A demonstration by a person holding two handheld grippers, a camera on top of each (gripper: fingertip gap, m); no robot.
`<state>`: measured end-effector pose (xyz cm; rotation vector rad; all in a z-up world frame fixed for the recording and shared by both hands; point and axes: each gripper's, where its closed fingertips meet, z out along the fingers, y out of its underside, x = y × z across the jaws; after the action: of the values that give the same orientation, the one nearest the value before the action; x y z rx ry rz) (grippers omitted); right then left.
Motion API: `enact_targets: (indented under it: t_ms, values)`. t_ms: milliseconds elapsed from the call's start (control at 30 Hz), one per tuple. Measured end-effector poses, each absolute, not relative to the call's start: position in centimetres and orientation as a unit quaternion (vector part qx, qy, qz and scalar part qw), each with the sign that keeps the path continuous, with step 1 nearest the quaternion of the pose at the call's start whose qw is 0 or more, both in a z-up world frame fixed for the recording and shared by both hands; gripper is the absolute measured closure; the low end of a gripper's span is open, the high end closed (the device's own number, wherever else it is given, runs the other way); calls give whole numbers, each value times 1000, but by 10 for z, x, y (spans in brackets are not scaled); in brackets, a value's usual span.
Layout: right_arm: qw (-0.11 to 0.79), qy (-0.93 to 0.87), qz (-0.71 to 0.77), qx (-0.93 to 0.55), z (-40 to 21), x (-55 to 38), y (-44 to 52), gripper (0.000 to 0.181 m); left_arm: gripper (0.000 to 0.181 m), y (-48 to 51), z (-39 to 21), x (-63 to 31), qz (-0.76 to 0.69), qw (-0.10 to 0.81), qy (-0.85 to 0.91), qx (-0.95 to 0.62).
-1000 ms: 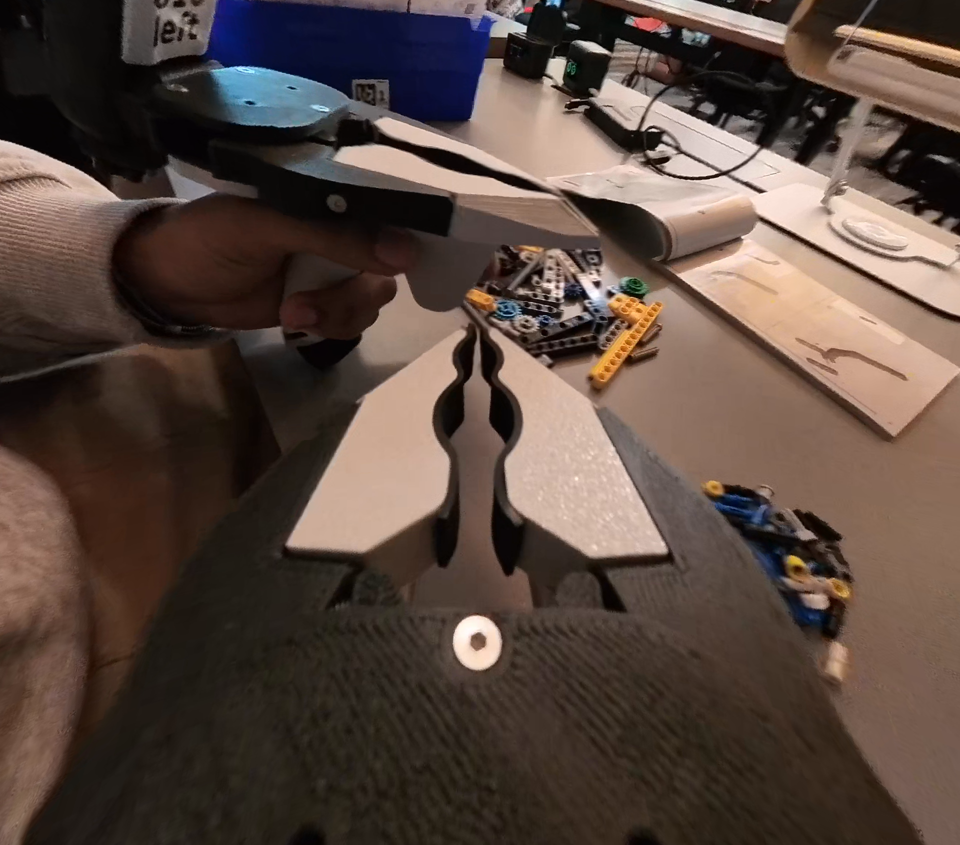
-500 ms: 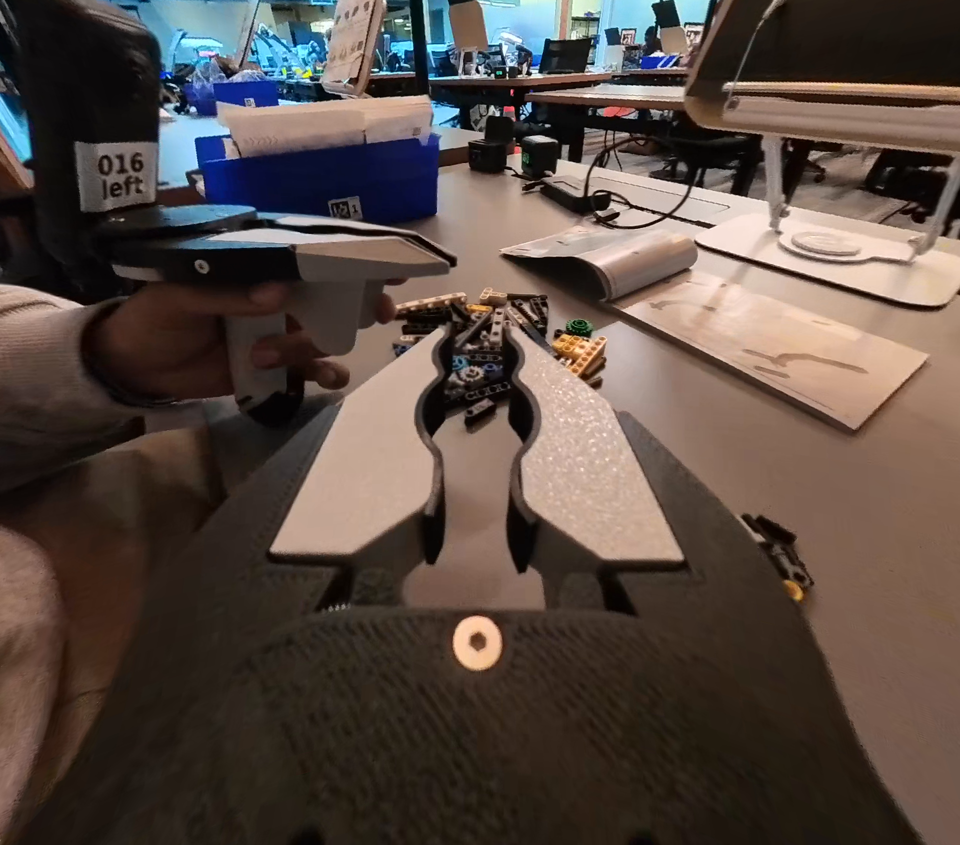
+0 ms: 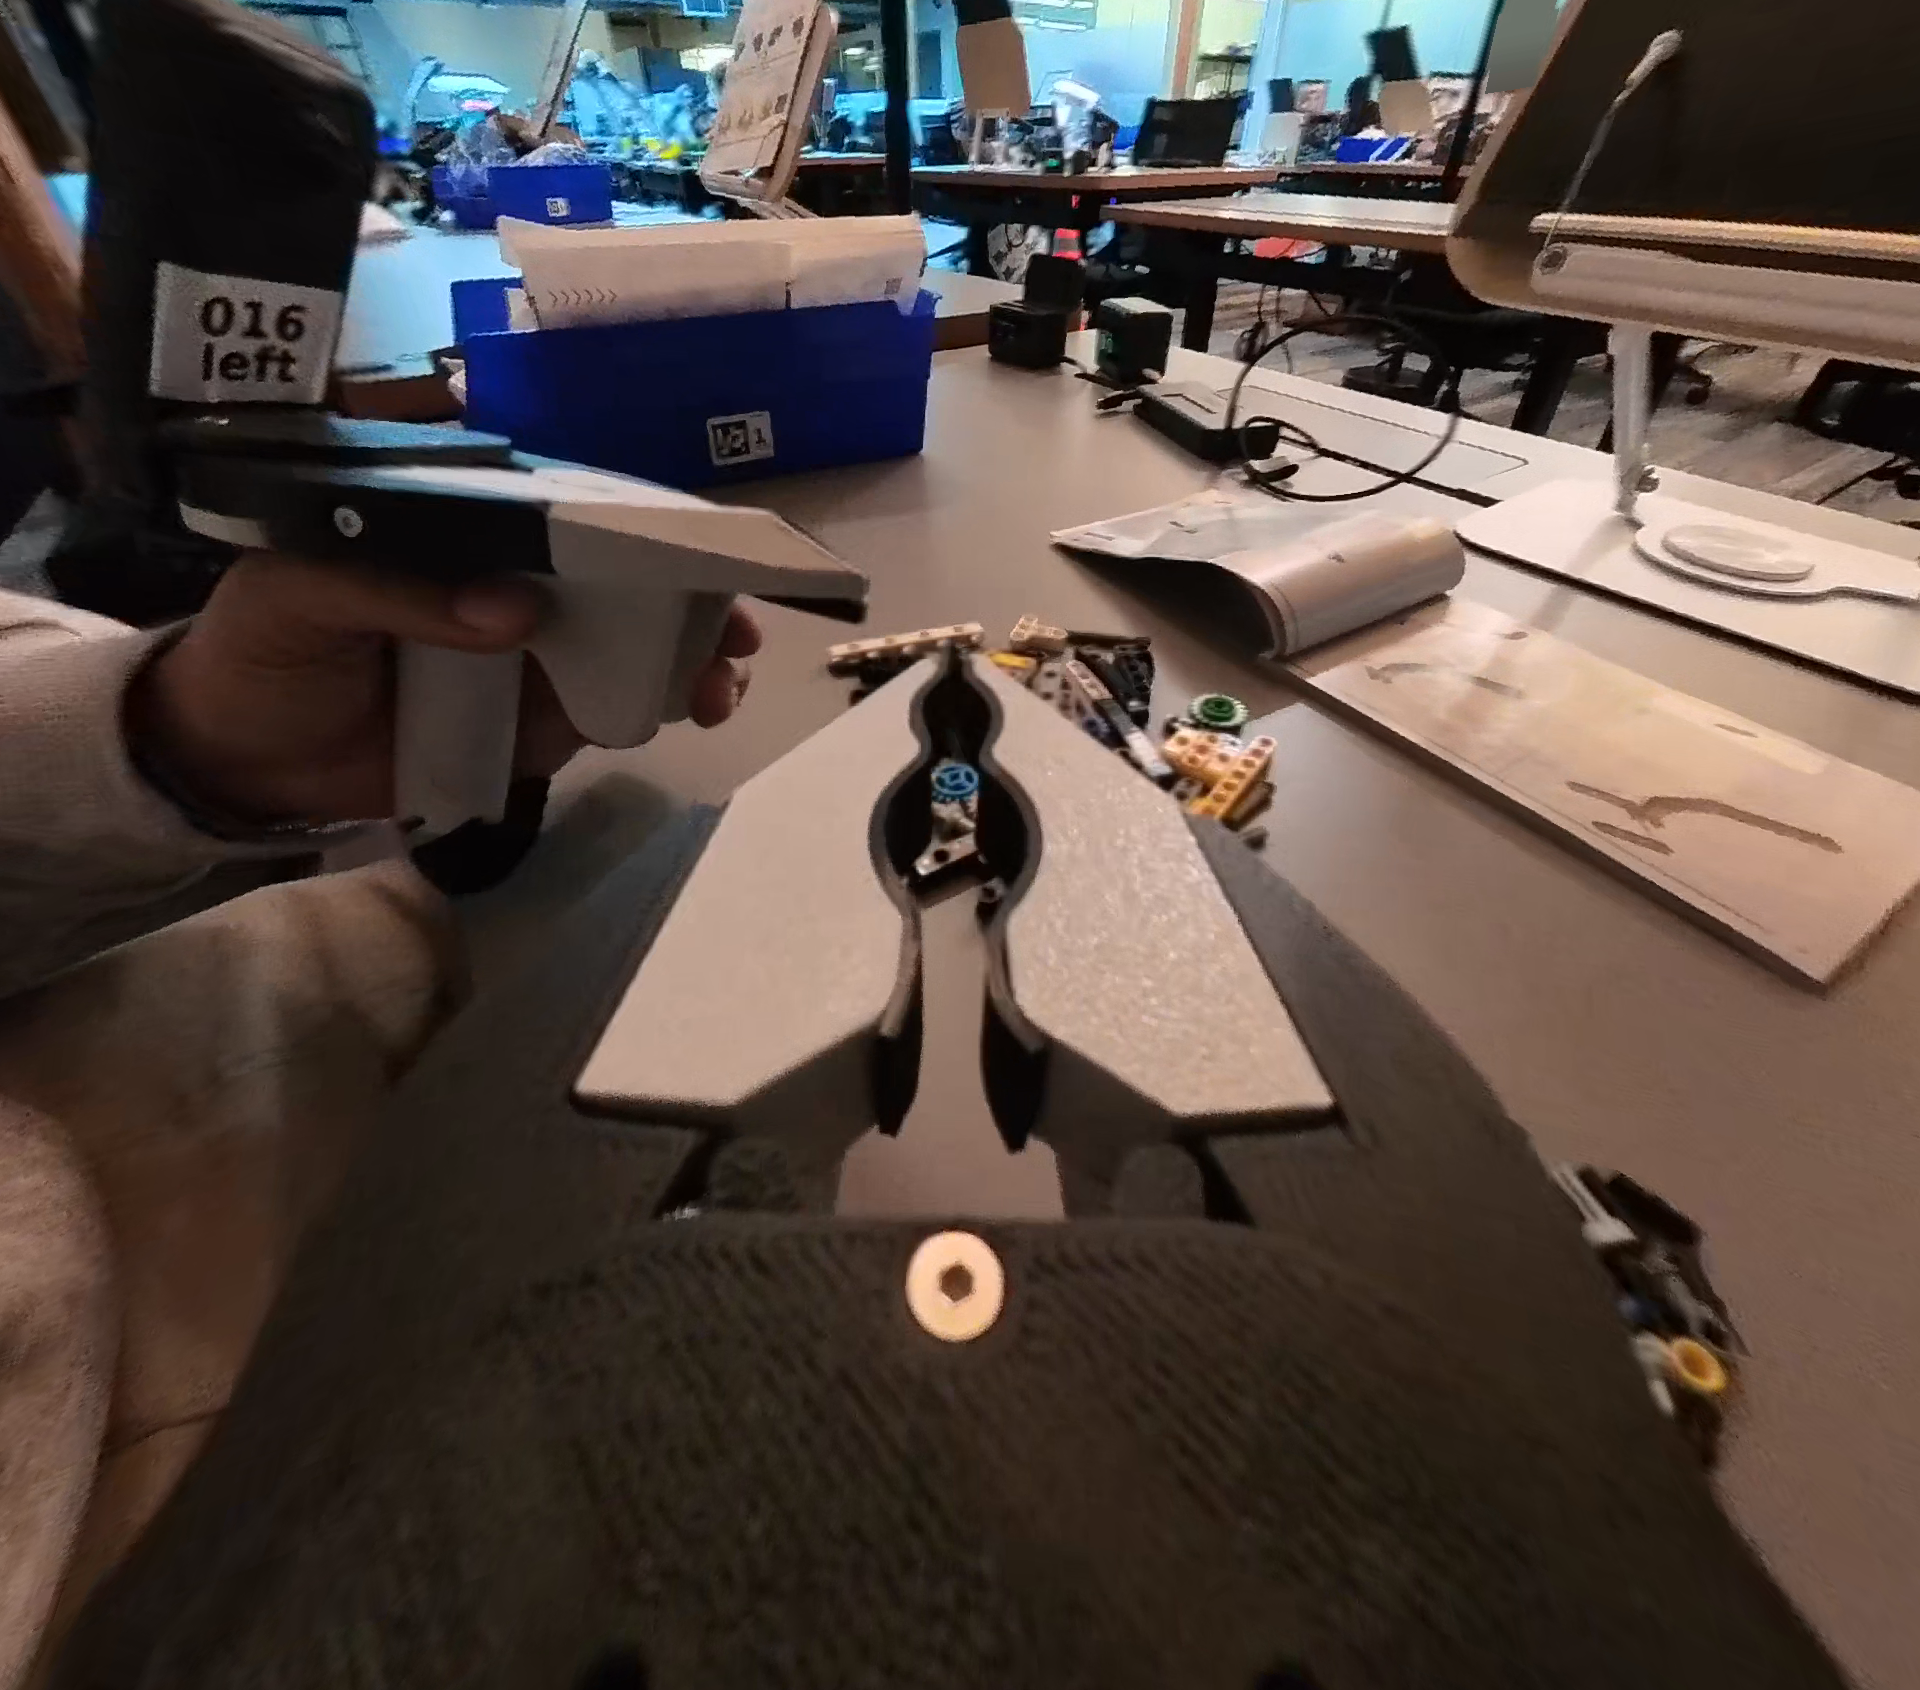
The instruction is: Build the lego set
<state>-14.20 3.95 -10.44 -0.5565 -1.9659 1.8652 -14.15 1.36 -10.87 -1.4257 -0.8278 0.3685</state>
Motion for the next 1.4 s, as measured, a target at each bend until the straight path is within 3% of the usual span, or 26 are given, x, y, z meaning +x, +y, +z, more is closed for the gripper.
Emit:
enact_targets:
  t_ms: [533,1100,1267,1400]
  values:
    - [163,-695,681,-162,-101,-134,24,181,181,-47,-93,-159,260,677,-448,-523]
    - [221,-694,664,-169,-105,-143,29,181,181,-22,-101,-151,187,688,-416,-565]
    - [238,-685,657,-207,-108,-158,36,156,177,-12,-108,-148,172,680,-396,-592]
    - [233,-679,662,-214,-107,-159,39,154,168,-7,-110,-145,140,686,-394,-596]
